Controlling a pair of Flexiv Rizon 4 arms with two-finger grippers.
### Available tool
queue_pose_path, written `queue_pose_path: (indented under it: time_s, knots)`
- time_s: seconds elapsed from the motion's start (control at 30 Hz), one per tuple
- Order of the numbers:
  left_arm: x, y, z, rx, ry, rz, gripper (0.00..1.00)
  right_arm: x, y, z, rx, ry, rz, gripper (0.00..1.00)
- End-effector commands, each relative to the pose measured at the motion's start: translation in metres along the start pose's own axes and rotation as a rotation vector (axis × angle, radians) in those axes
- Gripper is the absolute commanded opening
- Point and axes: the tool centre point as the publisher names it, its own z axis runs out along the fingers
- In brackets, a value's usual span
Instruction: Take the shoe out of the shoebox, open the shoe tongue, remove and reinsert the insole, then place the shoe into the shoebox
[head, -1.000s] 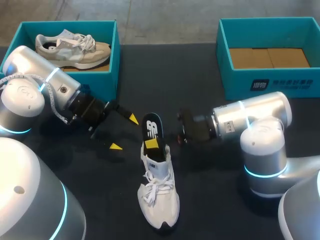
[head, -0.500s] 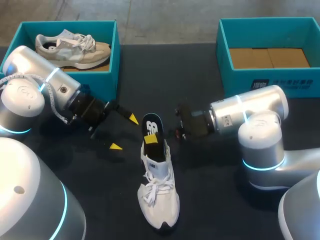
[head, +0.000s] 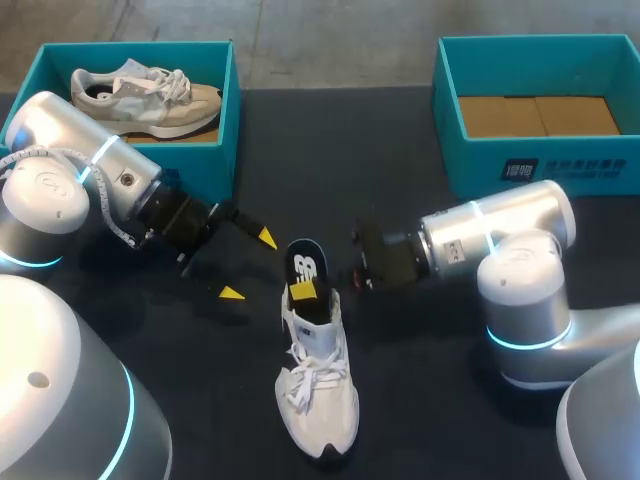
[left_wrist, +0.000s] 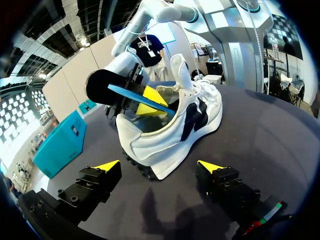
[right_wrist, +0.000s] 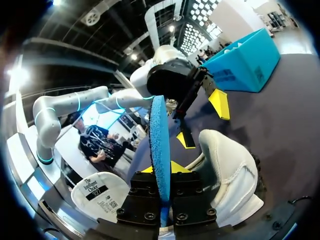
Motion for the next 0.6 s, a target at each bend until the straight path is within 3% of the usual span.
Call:
queue_pose_path:
  time_s: [0.03, 0.3, 0.53, 0.6]
  knots:
    - [0.0, 0.0, 0.0, -0.001, 0.002, 0.001, 1.0, 0.003, -0.01, 0.007, -0.015, -0.001, 0.004, 0.0]
    - [0.0, 0.0, 0.0, -0.001, 0.002, 0.001, 1.0, 0.005, -0.023, 0.01, -0.03, 0.007, 0.019, 0.0]
    - [0.0, 0.0, 0.0, -0.001, 0.002, 0.001, 1.0, 0.008, -0.013, 0.007, -0.023, 0.001, 0.005, 0.0]
    - [0.0, 0.0, 0.0, -0.001, 0.002, 0.001, 1.0, 0.008, -0.008, 0.005, -0.018, -0.003, -0.005, 0.24]
